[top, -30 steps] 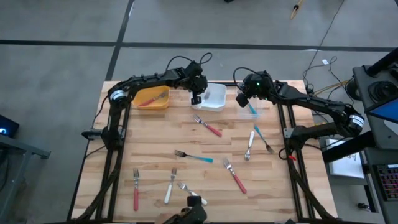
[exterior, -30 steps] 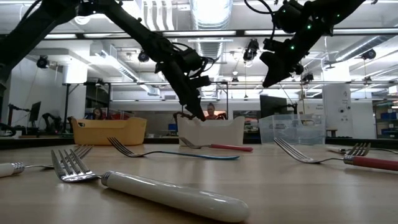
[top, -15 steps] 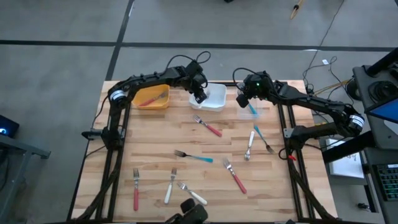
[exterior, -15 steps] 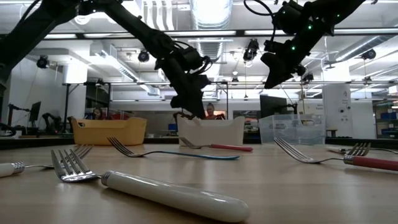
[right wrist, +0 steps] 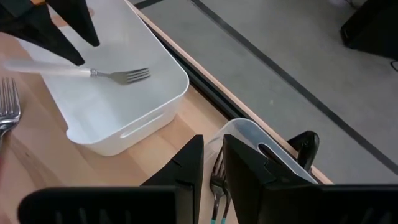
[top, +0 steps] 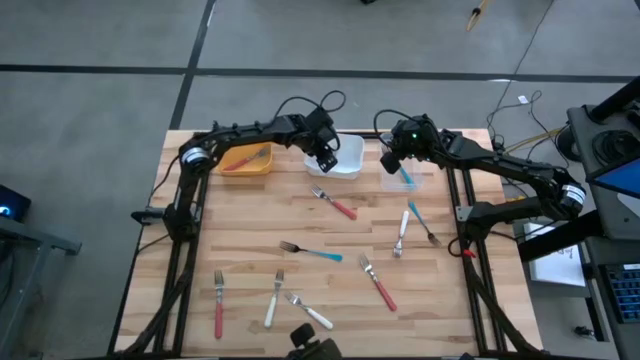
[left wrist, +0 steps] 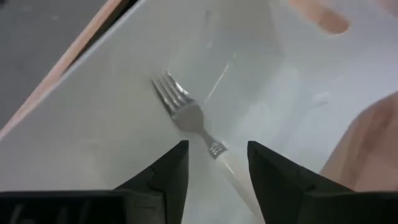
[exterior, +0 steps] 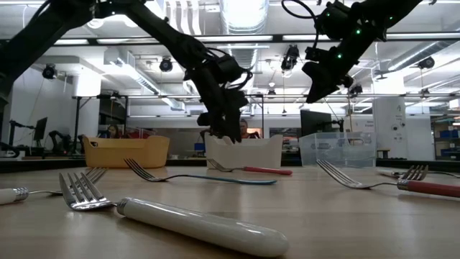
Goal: Sort silverware by color (type)
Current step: Put the white fork into the white bin
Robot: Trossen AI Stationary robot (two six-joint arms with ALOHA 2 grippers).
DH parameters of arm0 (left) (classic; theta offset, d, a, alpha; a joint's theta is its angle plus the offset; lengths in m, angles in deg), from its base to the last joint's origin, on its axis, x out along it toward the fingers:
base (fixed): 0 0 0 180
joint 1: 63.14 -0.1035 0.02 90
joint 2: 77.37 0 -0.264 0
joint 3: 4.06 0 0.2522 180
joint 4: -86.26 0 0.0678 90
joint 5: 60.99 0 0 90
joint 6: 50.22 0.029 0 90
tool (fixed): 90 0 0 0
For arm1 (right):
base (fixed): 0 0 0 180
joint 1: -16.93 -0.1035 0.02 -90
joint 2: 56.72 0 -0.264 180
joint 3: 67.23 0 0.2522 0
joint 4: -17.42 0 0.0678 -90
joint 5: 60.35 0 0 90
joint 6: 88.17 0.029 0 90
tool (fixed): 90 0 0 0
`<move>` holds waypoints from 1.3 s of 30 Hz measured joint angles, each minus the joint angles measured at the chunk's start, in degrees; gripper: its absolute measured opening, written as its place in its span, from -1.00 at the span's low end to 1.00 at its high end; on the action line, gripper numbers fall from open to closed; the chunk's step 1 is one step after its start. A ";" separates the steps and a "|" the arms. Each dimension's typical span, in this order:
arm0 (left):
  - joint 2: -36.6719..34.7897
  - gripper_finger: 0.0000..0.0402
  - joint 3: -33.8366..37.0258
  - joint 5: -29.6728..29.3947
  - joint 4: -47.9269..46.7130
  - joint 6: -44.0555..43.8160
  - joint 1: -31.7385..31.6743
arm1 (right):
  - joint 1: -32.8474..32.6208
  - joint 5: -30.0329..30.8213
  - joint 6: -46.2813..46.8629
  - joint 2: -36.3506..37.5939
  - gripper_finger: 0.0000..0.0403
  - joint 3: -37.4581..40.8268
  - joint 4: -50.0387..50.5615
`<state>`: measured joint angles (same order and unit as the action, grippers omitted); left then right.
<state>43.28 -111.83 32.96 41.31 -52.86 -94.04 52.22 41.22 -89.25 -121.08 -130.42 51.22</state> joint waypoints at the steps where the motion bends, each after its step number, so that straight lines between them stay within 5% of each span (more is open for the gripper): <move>1: 0.17 -0.27 0.01 -0.02 -0.08 -0.07 0.01 | 0.00 0.00 -0.02 0.00 -0.73 0.00 0.15; 39: 0.25 -0.26 1.91 -1.45 -0.37 -4.58 2.29 | 0.00 0.15 -0.42 0.00 -0.73 2.84 0.63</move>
<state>43.53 -109.92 31.51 40.94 -57.44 -91.75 52.22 41.37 -89.67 -121.08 -127.58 51.85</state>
